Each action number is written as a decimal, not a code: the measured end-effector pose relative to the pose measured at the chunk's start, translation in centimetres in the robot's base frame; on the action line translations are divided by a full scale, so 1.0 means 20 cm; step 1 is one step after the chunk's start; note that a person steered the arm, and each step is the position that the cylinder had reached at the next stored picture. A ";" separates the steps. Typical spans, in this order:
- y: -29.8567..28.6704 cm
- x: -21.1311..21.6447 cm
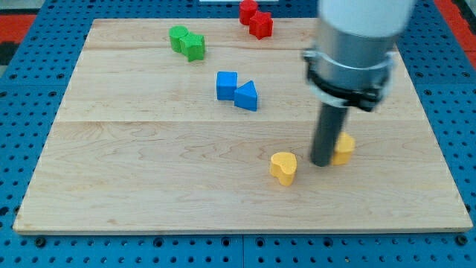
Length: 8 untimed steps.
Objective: Move the yellow hexagon to the bottom right of the board
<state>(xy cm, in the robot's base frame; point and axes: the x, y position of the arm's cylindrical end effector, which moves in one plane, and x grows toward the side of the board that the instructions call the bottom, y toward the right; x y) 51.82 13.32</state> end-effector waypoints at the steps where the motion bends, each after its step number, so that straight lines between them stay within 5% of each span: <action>1: -0.15 -0.12; 2: -0.09 -0.20; 3: 0.34 -0.20; 6: 0.85 0.05; 7: 0.90 0.23; 8: 0.61 0.23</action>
